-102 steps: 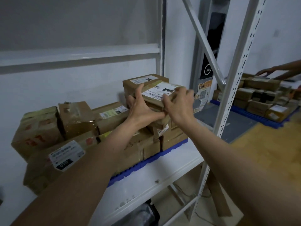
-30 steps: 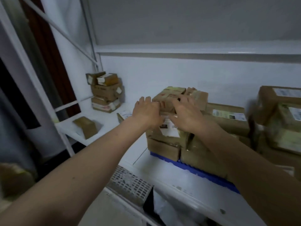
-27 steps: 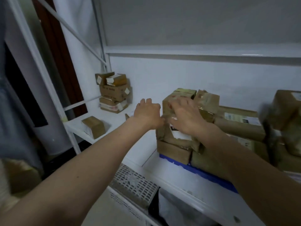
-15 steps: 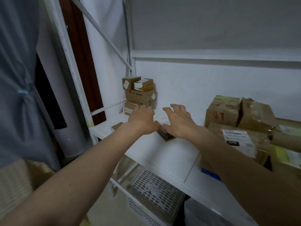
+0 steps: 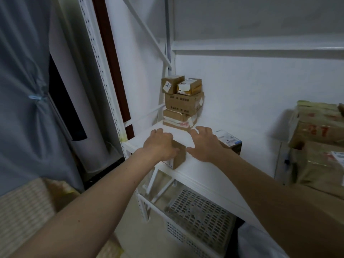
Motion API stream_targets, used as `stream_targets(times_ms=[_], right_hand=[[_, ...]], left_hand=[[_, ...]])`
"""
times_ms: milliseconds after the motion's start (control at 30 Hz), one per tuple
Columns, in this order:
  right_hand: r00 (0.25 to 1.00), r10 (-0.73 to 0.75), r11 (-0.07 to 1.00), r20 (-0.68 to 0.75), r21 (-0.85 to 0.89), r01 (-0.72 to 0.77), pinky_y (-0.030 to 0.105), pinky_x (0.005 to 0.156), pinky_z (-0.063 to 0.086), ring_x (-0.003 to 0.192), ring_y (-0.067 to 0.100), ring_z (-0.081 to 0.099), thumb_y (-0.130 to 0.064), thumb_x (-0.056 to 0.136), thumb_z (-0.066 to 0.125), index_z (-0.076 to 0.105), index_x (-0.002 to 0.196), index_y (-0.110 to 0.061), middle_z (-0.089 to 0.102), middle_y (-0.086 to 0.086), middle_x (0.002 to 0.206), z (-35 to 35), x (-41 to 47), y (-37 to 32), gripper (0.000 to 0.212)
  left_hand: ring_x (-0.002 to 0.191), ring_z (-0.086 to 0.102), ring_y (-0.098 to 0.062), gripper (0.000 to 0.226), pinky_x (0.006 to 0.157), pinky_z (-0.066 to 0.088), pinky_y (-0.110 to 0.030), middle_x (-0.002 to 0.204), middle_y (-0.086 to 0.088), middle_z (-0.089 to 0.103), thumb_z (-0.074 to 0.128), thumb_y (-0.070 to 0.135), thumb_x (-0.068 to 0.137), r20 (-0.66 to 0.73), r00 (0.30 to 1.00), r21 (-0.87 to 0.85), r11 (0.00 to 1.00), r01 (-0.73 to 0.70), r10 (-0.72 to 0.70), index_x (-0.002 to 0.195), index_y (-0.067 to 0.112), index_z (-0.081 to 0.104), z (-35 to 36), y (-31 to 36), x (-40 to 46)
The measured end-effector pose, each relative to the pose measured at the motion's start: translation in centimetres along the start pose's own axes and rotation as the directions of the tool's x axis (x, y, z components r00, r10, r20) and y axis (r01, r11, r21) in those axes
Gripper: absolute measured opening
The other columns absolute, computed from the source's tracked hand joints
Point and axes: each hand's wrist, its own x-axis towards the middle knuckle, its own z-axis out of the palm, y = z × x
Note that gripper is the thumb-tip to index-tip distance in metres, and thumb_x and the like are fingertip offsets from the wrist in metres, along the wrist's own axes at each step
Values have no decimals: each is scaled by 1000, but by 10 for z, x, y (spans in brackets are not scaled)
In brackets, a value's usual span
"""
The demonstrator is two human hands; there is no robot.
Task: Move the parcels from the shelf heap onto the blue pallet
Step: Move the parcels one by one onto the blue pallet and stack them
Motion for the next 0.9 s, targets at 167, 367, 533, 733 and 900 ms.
stream_targets(times_ms=[167, 367, 533, 733, 900], right_hand=[[999, 10, 1000, 48, -4, -9, 48, 112, 26, 142, 33, 19, -43, 95, 50, 28, 145, -19, 23, 10, 155, 21, 43, -10, 60], [1000, 2, 998, 29, 59, -3, 49, 113, 27, 141, 33, 21, -42, 91, 56, 28, 145, -19, 25, 8, 153, 37, 112, -18, 66], [999, 32, 993, 7, 114, -33, 49, 112, 30, 138, 32, 24, -39, 90, 57, 29, 142, -18, 27, 8, 149, 37, 176, -10, 62], [995, 91, 974, -34, 210, -82, 43, 109, 32, 135, 33, 29, -33, 90, 57, 32, 141, -10, 34, 12, 143, 22, 252, 8, 61], [992, 85, 957, -90, 284, -56, 36, 104, 37, 128, 26, 42, -28, 91, 57, 39, 136, -8, 43, 9, 136, 22, 309, 1, 53]], left_hand=[[139, 26, -28, 59, 107, 33, -42, 147, -6, 38, 59, 49, 88, 22, 1000, -24, 1000, 17, -17, 139, 22, 46, 10, -29, 30], [142, 20, -27, 61, 108, 32, -39, 153, -9, 28, 58, 46, 90, 23, 1000, -38, 999, -1, 2, 144, 23, 41, 3, -61, 88], [142, 20, -27, 63, 108, 31, -40, 152, -10, 28, 59, 45, 90, 14, 999, -32, 998, -46, 47, 145, 23, 37, -15, -71, 163], [133, 34, -25, 67, 104, 41, -38, 142, -6, 41, 64, 44, 85, -8, 996, -86, 993, -84, 84, 144, 26, 39, -22, -69, 255], [130, 41, -26, 66, 101, 43, -38, 142, -6, 43, 66, 35, 85, -43, 997, -182, 981, -66, 59, 142, 18, 37, -29, -81, 307]])
